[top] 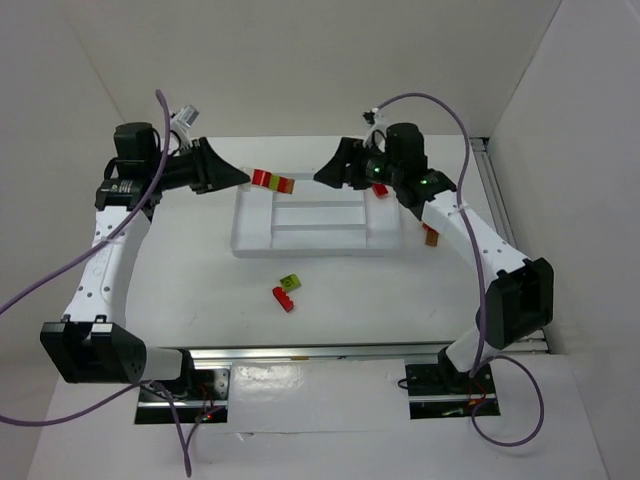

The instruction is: Sort the legos into containers by color

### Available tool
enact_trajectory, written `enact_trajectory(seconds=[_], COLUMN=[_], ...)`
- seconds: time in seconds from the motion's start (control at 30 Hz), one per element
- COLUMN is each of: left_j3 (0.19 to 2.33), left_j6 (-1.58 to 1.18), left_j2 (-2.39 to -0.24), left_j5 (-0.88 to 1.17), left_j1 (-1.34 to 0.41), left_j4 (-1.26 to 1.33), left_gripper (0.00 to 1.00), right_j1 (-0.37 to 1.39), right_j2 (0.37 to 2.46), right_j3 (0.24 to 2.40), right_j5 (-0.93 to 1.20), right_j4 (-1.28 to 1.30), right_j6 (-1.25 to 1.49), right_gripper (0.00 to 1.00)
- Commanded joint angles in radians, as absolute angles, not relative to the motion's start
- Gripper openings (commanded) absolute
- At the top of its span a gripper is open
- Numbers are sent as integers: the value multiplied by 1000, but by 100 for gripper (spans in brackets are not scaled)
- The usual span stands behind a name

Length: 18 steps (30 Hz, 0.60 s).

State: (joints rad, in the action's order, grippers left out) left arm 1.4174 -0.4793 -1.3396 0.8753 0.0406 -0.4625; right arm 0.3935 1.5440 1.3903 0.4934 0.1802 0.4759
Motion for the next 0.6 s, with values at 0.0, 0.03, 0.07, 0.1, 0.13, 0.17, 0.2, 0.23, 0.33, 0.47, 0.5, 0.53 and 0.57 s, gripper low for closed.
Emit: enact_trajectory(seconds=[0.0,0.03,0.07,0.1,0.13,0.17,0.2,0.23,0.33,0.47,0.5,0.53,0.57], left_j3=[1411,1411,1411,1411,1411,1411,1420,1420,1420,1430,1430,1430,1430], left_j6=[-499,-499,-499,-499,-499,-499,-499,-489,-480,-471,-471,-471,-471], left_j2=[-1333,-1333,-1333,-1344,-1344,-1359,-1370,-1370,-1370,-1370,-1359,-1348,-1348], left_j5=[939,927,927,927,927,917,917,904,873,801,781,737,714], left_j1=[-6,-6,-6,-15,-15,-15,-15,-15,-37,-46,-46,-46,-55], left_j4=[-348,-348,-348,-348,-359,-370,-370,-370,-379,-400,-409,-410,-422], left_gripper=[0,0,0,0,0,0,0,0,0,0,0,0,0], right_j1=[460,472,472,482,482,507,520,532,552,552,552,552,552], right_j2=[1545,1545,1545,1545,1545,1545,1545,1545,1536,1511,1493,1480,1468], right_j3=[1445,1428,1414,1405,1394,1394,1404,1404,1404,1371,1371,1344,1329], right_j5=[511,474,474,474,474,474,442,422,388,347,301,270,247], right_j4=[137,126,106,75,65,64,90,100,110,92,92,92,77], right_j6=[482,524,538,551,560,560,560,551,551,587,597,627,637], right_gripper=[82,81,81,81,80,80,80,80,77,75,75,75,75])
